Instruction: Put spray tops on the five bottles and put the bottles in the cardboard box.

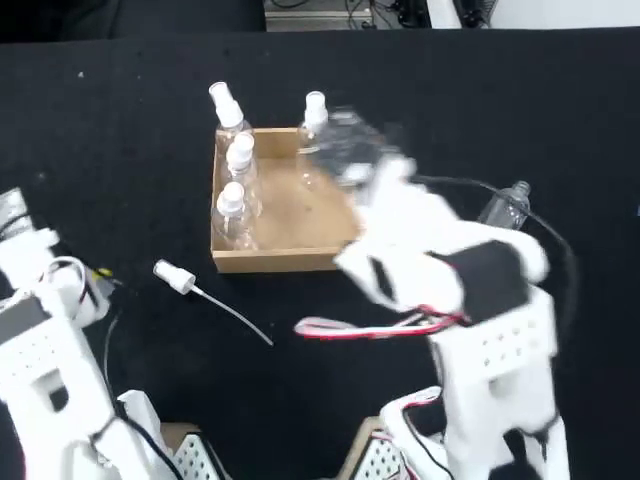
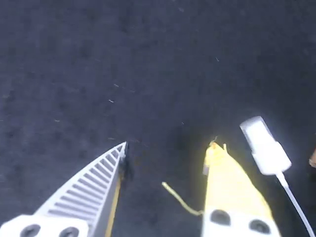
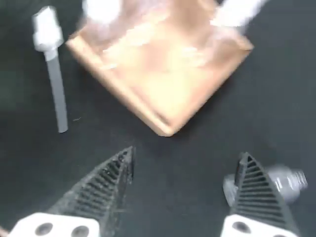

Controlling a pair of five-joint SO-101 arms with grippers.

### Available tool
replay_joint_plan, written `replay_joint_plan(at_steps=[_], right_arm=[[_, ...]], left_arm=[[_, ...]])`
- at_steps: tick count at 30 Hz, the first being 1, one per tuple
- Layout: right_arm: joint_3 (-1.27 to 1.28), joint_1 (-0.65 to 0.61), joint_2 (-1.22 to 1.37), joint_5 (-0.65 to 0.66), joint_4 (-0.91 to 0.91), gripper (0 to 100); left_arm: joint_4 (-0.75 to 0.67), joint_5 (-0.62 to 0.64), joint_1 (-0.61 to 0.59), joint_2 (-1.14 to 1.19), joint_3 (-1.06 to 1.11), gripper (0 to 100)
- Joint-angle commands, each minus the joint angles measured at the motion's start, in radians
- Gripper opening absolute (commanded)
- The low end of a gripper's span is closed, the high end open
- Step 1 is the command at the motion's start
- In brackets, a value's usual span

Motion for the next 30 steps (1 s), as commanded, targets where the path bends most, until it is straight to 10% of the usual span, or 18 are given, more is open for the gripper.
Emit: replay_joint_plan(at_steps=[1, 12, 30], right_arm=[[0.136, 0.288, -0.059, 0.044, -0.084, 29.2], [0.398, 0.637, 0.087, 0.147, -0.344, 29.2], [0.456, 0.652, 0.101, 0.147, -0.354, 29.2]], left_arm=[[0.014, 0.075, 0.097, 0.195, -0.157, 25], [0.015, 0.470, 0.305, 0.404, -0.254, 25], [-0.084, 0.701, 0.484, 0.591, -0.226, 25]])
